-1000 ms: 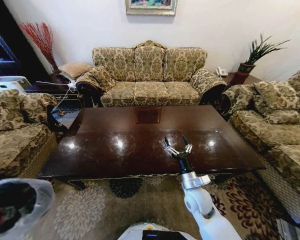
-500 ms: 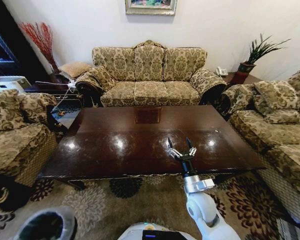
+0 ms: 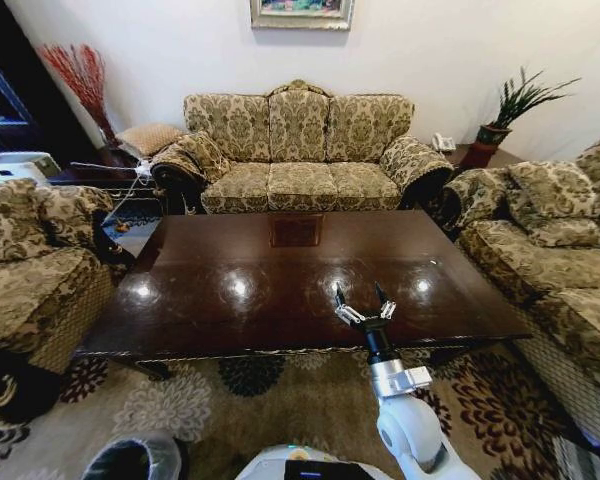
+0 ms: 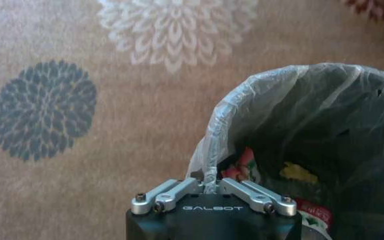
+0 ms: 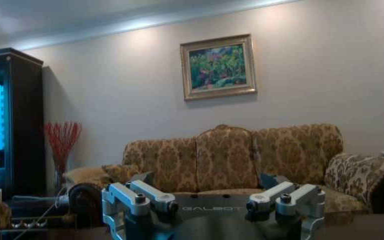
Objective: Move to the front of the table and place the trash on the table into the trash bin.
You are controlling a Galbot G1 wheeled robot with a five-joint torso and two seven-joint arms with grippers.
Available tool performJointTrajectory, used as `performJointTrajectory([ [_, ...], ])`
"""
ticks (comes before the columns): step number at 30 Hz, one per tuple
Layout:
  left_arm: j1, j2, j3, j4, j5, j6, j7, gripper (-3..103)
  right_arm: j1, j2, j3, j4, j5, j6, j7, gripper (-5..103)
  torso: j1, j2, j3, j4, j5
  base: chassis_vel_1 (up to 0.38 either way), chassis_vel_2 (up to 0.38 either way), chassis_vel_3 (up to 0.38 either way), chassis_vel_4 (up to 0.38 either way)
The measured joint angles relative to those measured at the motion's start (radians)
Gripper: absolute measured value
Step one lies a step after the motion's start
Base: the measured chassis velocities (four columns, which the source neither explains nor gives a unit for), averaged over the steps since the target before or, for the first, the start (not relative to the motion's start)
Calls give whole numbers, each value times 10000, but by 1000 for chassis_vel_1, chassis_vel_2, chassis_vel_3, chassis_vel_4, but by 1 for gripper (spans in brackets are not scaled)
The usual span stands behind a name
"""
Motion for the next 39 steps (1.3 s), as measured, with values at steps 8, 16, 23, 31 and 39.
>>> performJointTrajectory([
  [8,-525,-20,177,1012,642,-405,476,0,-231,-196,272,216,42,-73,60,100,0,0,0,-1,2,0,0,0,0],
  [16,-336,-62,93,816,869,474,713,17,-409,-230,491,222,302,-26,54,100,0,0,0,1,7,0,0,0,0],
  [23,67,-208,-12,412,1062,973,1168,39,-342,-320,911,255,680,-16,-16,100,1,0,0,0,5,0,0,0,0],
  [31,705,-602,-165,-134,1504,1321,2968,72,-433,-260,952,384,797,69,-92,100,0,0,0,0,3,0,0,0,0],
  [39,1086,-482,-333,-192,1904,854,4043,97,-653,-263,1072,472,902,224,-234,100,0,0,0,1,3,0,0,0,0],
])
